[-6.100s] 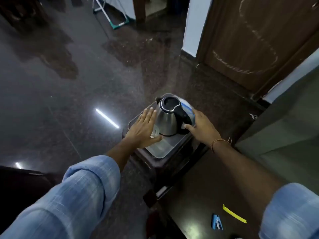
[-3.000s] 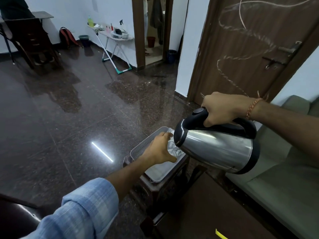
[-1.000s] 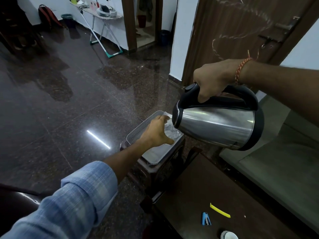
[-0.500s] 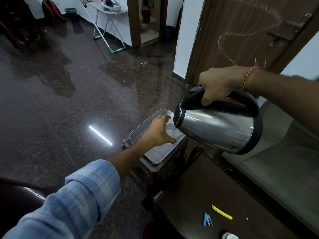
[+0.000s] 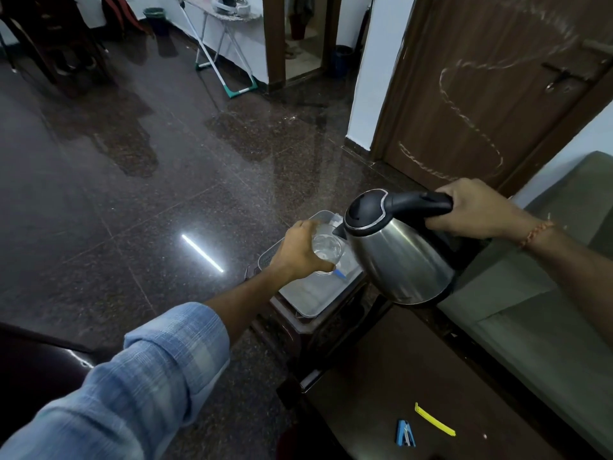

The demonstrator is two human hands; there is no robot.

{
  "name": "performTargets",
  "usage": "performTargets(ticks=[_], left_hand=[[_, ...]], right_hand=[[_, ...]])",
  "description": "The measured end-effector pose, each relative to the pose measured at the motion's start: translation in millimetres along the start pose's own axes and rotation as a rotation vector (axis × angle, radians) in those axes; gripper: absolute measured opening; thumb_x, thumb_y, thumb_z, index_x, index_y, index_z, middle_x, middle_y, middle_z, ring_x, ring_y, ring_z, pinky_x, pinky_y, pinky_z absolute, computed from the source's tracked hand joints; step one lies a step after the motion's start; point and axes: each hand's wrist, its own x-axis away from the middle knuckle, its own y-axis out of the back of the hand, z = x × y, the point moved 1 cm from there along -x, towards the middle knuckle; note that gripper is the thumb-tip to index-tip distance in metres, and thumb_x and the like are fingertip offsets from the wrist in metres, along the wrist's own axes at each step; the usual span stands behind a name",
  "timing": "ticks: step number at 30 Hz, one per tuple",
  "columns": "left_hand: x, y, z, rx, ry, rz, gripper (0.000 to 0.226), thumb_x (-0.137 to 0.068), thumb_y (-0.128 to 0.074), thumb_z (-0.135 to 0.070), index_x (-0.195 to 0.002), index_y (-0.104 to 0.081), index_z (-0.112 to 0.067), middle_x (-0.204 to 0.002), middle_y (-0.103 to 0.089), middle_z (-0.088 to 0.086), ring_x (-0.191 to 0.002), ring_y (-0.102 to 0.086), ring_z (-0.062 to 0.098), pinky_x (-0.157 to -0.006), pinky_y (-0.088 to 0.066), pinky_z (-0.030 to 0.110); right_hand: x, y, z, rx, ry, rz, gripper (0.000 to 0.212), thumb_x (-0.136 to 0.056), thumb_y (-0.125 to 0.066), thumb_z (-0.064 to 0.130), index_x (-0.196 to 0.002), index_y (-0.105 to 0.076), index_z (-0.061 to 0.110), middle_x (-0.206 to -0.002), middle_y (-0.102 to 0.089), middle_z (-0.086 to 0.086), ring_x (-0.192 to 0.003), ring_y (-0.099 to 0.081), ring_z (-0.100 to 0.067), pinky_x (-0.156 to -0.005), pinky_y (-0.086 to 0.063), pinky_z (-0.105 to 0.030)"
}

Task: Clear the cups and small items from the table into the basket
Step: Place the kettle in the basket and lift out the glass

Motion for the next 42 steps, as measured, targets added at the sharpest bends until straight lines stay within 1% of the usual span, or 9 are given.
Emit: performTargets(ticks=[14,17,20,23,26,29,31,36,42], left_hand=[[2.6,20.2,52.1,-0.040,0.145,-0.062,0.101,-0.049,-0.092,-0.039,-0.136,-0.045,-0.017,-0.131,-0.051,0.000,-0.117,-0.050,0.017,-0.088,-0.039,0.022],[4.1,20.2,63.5,-0.063,0.148,-0.059,0.100,-0.049,-0.092,-0.040,-0.135,-0.045,-0.018,-0.130,-0.053,-0.001,-0.116,-0.051,0.016,-0.091,-0.045,0.027],[5.2,19.5,72.2,-0.077,0.141,-0.055,0.099,-0.049,-0.091,-0.041,-0.134,-0.046,-0.018,-0.128,-0.054,-0.002,-0.114,-0.053,0.016,-0.094,-0.049,0.033],[5.4,15.1,79.6,-0.073,0.139,-0.055,0.100,-0.051,-0.091,-0.040,-0.136,-0.043,-0.018,-0.130,-0.052,-0.001,-0.116,-0.051,0.016,-0.097,-0.047,0.031],[4.7,6.9,87.2,-0.047,0.143,-0.071,0.099,-0.051,-0.091,-0.038,-0.136,-0.044,-0.019,-0.129,-0.053,-0.001,-0.114,-0.052,0.015,-0.094,-0.046,0.028],[5.1,-3.1,92.4,-0.039,0.146,-0.074,0.101,-0.052,-0.091,-0.037,-0.138,-0.042,-0.018,-0.131,-0.052,-0.001,-0.116,-0.051,0.014,-0.096,-0.047,0.030],[5.8,-9.7,97.1,-0.045,0.147,-0.078,0.101,-0.053,-0.091,-0.037,-0.139,-0.042,-0.017,-0.131,-0.051,-0.002,-0.118,-0.049,0.013,-0.095,-0.044,0.026],[12.3,-18.9,108.5,-0.041,0.157,-0.088,0.100,-0.051,-0.092,-0.039,-0.137,-0.044,-0.020,-0.127,-0.051,-0.007,-0.110,-0.050,0.007,-0.081,-0.033,0.005],[18.8,-18.0,113.0,-0.049,0.160,-0.075,0.097,-0.050,-0.092,-0.037,-0.134,-0.046,-0.022,-0.125,-0.053,-0.008,-0.110,-0.052,0.008,-0.080,-0.034,0.004]], right_hand=[[-35.9,-145.6,-46.5,-0.581,-0.184,-0.365,0.024,-0.071,-0.073,0.008,-0.058,-0.056,0.019,-0.052,-0.051,0.009,-0.043,-0.042,0.007,-0.044,-0.035,-0.010],[-54.7,-188.0,-44.2,-0.670,-0.203,-0.381,0.016,-0.069,-0.069,0.013,-0.060,-0.056,0.014,-0.049,-0.053,0.009,-0.043,-0.046,0.007,-0.043,-0.038,-0.014],[-72.7,-230.4,-43.3,-0.703,-0.227,-0.374,0.018,-0.064,-0.063,0.027,-0.061,-0.057,0.011,-0.052,-0.062,-0.007,-0.048,-0.055,-0.006,-0.048,-0.044,-0.026],[-88.4,-265.5,-43.9,-0.708,-0.244,-0.378,0.025,-0.063,-0.062,0.035,-0.058,-0.054,0.011,-0.050,-0.057,0.000,-0.048,-0.048,-0.004,-0.049,-0.040,-0.021],[-102.7,-296.8,-46.0,-0.713,-0.273,-0.350,0.017,-0.066,-0.066,0.029,-0.065,-0.061,0.012,-0.059,-0.066,-0.010,-0.056,-0.060,-0.017,-0.052,-0.044,-0.019],[-111.1,-324.7,-49.0,-0.736,-0.309,-0.336,0.013,-0.071,-0.072,0.017,-0.068,-0.062,0.011,-0.058,-0.062,-0.007,-0.057,-0.057,-0.017,-0.051,-0.043,-0.015],[-113.5,-338.6,-48.6,-0.731,-0.302,-0.349,0.017,-0.071,-0.074,0.013,-0.065,-0.058,0.011,-0.053,-0.054,0.003,-0.053,-0.047,-0.006,-0.048,-0.036,-0.006],[-115.7,-359.3,-45.0,-0.742,-0.276,-0.391,0.025,-0.071,-0.074,0.012,-0.063,-0.051,0.017,-0.052,-0.048,0.008,-0.052,-0.044,-0.001,-0.047,-0.034,-0.005],[-107.8,-364.2,-47.2,-0.699,-0.318,-0.298,0.022,-0.073,-0.074,0.020,-0.070,-0.054,0.011,-0.060,-0.055,0.001,-0.062,-0.054,-0.020,-0.049,-0.034,-0.014]])
